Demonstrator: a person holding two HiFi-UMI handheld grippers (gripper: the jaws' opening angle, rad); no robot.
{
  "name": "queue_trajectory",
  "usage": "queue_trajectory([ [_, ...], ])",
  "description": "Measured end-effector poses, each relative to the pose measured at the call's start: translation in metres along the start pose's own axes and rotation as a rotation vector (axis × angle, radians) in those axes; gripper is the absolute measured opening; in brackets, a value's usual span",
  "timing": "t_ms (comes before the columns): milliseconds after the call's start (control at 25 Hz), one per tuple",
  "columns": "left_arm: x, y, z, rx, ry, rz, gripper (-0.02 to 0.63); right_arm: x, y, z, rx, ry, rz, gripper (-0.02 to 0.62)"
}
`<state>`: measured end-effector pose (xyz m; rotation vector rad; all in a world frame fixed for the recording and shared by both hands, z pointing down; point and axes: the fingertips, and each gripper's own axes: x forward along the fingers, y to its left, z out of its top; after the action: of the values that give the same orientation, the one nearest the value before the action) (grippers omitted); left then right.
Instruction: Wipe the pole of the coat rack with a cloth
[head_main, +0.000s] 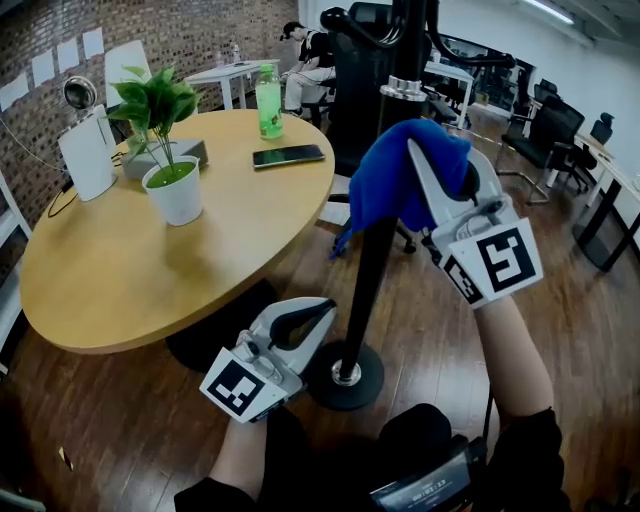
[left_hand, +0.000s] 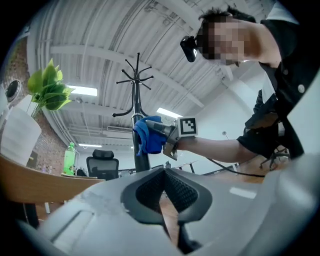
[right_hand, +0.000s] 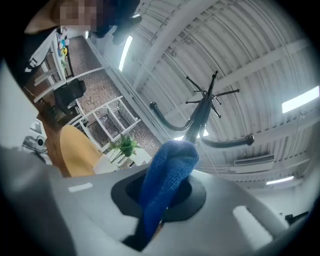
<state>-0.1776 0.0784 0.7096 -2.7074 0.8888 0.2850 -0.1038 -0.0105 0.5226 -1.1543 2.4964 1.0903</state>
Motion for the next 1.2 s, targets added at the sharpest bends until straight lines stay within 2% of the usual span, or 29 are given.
queue_trajectory([
  [160, 0.001, 0.005, -0.008, -0.008, 0.015, 0.017, -0.006, -0.029, 0.052, -0.055, 0.075, 0.027, 0.085, 0.021],
  [280, 0.000, 0.005, -0.023, -0.023, 0.041, 0.024, -0.006, -0.058, 0.097, -0.101, 0.146, 0.045, 0.116, 0.021],
  [360, -0.001, 0.004, -0.034, -0.037, 0.059, 0.028, -0.006, -0.080, 0.128, -0.144, 0.185, 0.115, 0.150, 0.021],
  [520, -0.003, 0.001, -0.053, -0.058, 0.099, 0.030, -0.006, -0.126, 0.191, -0.232, 0.232, 0.339, 0.245, 0.021],
  [680, -0.005, -0.003, -0.067, -0.070, 0.124, 0.024, -0.006, -0.158, 0.233, -0.287, 0.340, 0.483, 0.259, 0.021],
  [840, -0.009, -0.004, -0.073, -0.071, 0.138, 0.021, -0.006, -0.177, 0.258, -0.319, 0.375, 0.577, 0.258, 0.021],
  [960, -0.010, -0.003, -0.072, -0.070, 0.133, 0.024, -0.006, -0.181, 0.262, -0.326, 0.372, 0.605, 0.265, 0.021],
  [1080, -0.008, -0.002, -0.068, -0.066, 0.119, 0.018, -0.006, -0.173, 0.249, -0.311, 0.359, 0.575, 0.240, 0.021],
  [1200, -0.007, 0.002, -0.062, -0.076, 0.120, 0.026, -0.006, -0.153, 0.220, -0.274, 0.357, 0.506, 0.185, 0.021],
])
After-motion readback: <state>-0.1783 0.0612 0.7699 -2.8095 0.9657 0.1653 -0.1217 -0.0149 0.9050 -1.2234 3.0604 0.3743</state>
